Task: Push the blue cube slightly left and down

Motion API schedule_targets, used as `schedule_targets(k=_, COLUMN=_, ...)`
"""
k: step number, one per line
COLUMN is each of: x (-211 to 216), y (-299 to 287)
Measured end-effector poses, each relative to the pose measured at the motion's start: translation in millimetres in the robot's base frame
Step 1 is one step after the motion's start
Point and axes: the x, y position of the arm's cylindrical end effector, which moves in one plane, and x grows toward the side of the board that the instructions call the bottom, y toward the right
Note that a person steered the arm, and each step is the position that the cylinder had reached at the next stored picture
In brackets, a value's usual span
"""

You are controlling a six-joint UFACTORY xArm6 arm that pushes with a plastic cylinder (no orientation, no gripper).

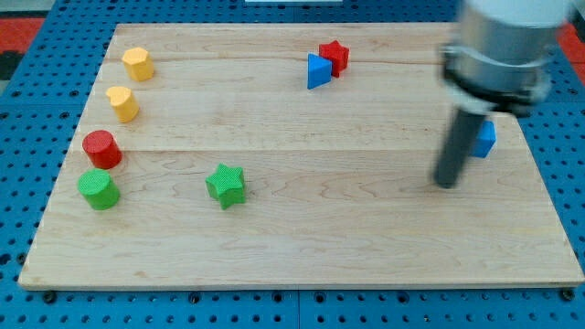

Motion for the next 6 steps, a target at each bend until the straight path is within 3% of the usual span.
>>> schedule_targets(k=1, x=-63.6, y=98.3)
schedule_targets(k=2, x=-83.8, y=26.3)
schedule_targets(k=3, x=-48.4, y=-57.1)
schedule_targets(k=4, x=-40.0, y=-91.5)
schedule_targets(k=5, x=-63.1, y=-51.9)
schedule_targets(k=6, x=-28.7, y=20.5)
